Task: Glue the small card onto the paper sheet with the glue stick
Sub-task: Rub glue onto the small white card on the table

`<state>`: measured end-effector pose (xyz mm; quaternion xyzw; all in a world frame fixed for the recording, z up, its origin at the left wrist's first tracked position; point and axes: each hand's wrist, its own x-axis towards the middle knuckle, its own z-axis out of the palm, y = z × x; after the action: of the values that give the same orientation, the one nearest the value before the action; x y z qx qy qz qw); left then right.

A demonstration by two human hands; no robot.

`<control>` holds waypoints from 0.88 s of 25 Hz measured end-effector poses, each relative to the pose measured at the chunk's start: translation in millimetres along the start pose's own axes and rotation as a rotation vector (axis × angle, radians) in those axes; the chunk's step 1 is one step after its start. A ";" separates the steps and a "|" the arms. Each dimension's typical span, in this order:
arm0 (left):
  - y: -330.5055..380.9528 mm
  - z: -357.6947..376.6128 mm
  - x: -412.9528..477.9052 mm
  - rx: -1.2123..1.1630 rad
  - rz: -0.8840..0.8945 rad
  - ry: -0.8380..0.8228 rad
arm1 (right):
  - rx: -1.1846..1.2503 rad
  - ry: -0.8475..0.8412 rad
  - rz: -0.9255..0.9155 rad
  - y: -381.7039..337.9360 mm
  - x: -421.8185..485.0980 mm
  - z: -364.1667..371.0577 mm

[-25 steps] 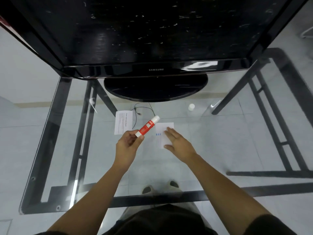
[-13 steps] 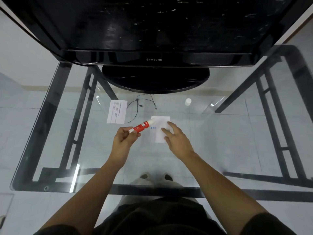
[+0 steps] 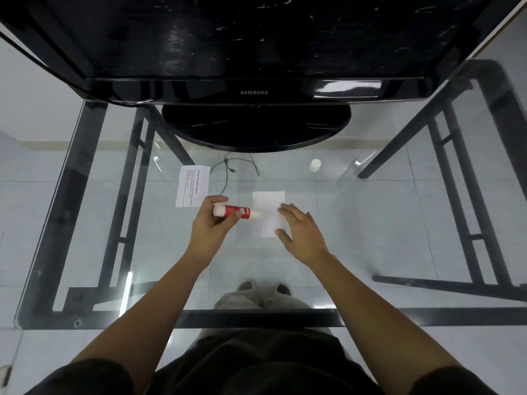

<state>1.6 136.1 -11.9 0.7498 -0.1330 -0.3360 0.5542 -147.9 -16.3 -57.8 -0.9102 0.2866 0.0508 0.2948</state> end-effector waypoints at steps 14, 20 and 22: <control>9.4 5.5 5.4 0.642 0.407 -0.341 | 0.072 -0.008 0.063 -1.3 1.6 2.9; 18.1 0.3 17.2 0.640 0.473 -0.193 | 0.078 -0.022 0.057 -1.3 0.4 0.7; 18.1 1.0 16.4 0.628 0.449 -0.257 | 0.071 -0.027 0.054 -1.8 0.5 0.4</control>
<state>16.1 119.6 -1.2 0.7868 -0.4579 -0.2407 0.3367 -146.5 -15.1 -57.3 -0.8904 0.3085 0.0607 0.3291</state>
